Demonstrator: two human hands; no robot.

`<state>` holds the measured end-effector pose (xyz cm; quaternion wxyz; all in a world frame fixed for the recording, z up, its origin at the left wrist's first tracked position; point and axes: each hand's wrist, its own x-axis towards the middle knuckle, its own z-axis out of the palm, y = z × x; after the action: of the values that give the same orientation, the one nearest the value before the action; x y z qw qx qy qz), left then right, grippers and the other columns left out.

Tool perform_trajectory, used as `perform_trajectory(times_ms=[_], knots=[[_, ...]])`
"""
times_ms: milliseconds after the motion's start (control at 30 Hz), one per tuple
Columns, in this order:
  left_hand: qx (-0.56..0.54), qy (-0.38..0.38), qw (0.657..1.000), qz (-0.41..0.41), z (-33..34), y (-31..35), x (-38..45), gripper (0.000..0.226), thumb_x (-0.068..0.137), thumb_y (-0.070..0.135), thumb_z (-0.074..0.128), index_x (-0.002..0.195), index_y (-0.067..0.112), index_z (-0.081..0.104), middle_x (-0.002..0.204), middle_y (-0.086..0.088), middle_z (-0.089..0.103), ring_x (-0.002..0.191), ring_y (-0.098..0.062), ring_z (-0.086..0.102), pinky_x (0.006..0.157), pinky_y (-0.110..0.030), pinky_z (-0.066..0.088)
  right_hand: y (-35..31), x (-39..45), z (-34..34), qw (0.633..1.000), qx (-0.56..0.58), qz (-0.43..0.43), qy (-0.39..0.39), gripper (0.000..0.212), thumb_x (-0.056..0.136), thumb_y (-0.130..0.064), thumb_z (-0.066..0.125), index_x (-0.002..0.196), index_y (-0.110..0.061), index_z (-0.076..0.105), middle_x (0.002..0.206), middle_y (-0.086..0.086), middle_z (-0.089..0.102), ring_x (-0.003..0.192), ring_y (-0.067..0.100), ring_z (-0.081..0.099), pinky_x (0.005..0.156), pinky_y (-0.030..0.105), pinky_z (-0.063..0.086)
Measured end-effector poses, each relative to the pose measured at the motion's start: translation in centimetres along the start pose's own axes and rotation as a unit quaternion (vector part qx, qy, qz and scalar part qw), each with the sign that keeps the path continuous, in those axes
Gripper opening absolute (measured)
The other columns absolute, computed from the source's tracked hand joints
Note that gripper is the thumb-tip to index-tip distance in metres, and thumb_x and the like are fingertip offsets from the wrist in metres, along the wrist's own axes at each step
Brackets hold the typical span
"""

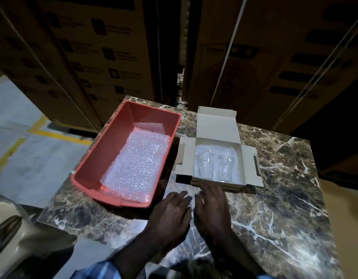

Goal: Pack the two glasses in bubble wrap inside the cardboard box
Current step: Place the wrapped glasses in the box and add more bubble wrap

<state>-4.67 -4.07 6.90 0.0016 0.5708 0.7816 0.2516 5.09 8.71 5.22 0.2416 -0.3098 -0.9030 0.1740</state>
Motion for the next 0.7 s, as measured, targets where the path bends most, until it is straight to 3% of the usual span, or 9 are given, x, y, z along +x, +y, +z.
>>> perform_trajectory(times_ms=[67,133,233,300,333,400,467,567,700], knots=[[-0.041,0.072,0.996,0.014,-3.4,-0.7,0.8,0.024,0.084,0.019,0.068,0.108,0.016,0.07,0.104,0.001,0.072,0.095,-0.017,0.062,0.078,-0.029,0.051,-3.2,2.5,-0.4,0.996,0.046,-0.004,0.071,0.029,0.084,-0.004,0.062,0.112,-0.007,0.071,0.109,0.007,0.07,0.102,0.025,0.058,0.092,0.031,0.045],[-0.062,0.098,0.993,-0.011,-6.1,-3.8,1.3,0.023,0.082,0.015,0.068,0.105,0.016,0.071,0.095,0.0,0.072,0.091,-0.02,0.063,0.073,-0.03,0.053,-6.2,4.7,-0.3,0.993,0.069,-0.016,0.095,0.029,0.085,-0.005,0.059,0.112,-0.007,0.071,0.11,0.006,0.07,0.103,0.023,0.057,0.093,0.028,0.043],[0.009,0.045,0.997,-0.064,-9.2,-11.0,2.2,0.029,0.075,0.012,0.064,0.102,0.015,0.073,0.087,-0.007,0.072,0.087,-0.028,0.065,0.07,-0.036,0.058,-10.5,7.0,1.6,0.993,0.073,-0.049,0.082,0.028,0.085,-0.008,0.057,0.108,-0.006,0.071,0.108,0.007,0.07,0.102,0.024,0.056,0.092,0.029,0.044],[0.072,-0.068,0.991,-0.095,-10.6,-15.4,2.8,0.032,0.076,0.008,0.064,0.105,0.016,0.073,0.092,-0.008,0.074,0.094,-0.032,0.065,0.074,-0.04,0.057,-13.1,8.1,3.5,0.994,0.036,-0.099,0.013,0.025,0.083,-0.006,0.061,0.105,-0.005,0.072,0.102,0.009,0.071,0.098,0.027,0.059,0.088,0.034,0.048],[0.107,-0.128,0.981,-0.101,-11.0,-17.2,3.1,0.034,0.078,0.009,0.064,0.111,0.017,0.071,0.099,-0.008,0.074,0.1,-0.032,0.064,0.08,-0.04,0.056,-14.3,8.6,4.5,0.991,-0.001,-0.115,-0.062,0.025,0.084,-0.008,0.061,0.107,-0.006,0.072,0.102,0.01,0.071,0.099,0.029,0.06,0.085,0.036,0.05],[0.173,-0.251,0.947,-0.102,-11.2,-19.8,3.5,0.035,0.084,0.016,0.063,0.119,0.019,0.065,0.112,-0.007,0.071,0.111,-0.03,0.061,0.089,-0.039,0.052,-16.3,9.1,6.6,0.965,-0.082,-0.113,-0.222,0.027,0.091,-0.019,0.058,0.115,-0.01,0.067,0.108,0.011,0.068,0.107,0.032,0.058,0.084,0.039,0.05],[0.202,-0.348,0.91,-0.101,-10.8,-21.1,3.7,0.028,0.085,0.018,0.065,0.113,0.017,0.063,0.113,-0.008,0.069,0.113,-0.029,0.062,0.092,-0.037,0.05,-17.8,9.4,8.3,0.929,-0.151,-0.097,-0.325,0.028,0.095,-0.025,0.056,0.119,-0.012,0.06,0.117,0.013,0.063,0.115,0.033,0.054,0.085,0.04,0.048],[0.195,-0.387,0.896,-0.092,-9.5,-21.8,3.6,0.019,0.09,0.018,0.062,0.109,0.015,0.064,0.114,-0.009,0.069,0.113,-0.029,0.062,0.092,-0.037,0.05,-18.8,9.2,10.6,0.9,-0.197,-0.078,-0.38,0.033,0.095,-0.028,0.06,0.123,-0.012,0.057,0.123,0.014,0.058,0.119,0.034,0.051,0.092,0.041,0.045],[0.203,-0.386,0.898,-0.061,-8.0,-22.7,3.3,0.019,0.092,0.019,0.059,0.109,0.013,0.065,0.112,-0.01,0.069,0.111,-0.03,0.063,0.092,-0.04,0.053,-17.9,8.7,12.4,0.907,-0.203,-0.071,-0.362,0.024,0.098,-0.02,0.051,0.119,-0.011,0.055,0.122,0.013,0.053,0.114,0.034,0.051,0.086,0.041,0.042]])
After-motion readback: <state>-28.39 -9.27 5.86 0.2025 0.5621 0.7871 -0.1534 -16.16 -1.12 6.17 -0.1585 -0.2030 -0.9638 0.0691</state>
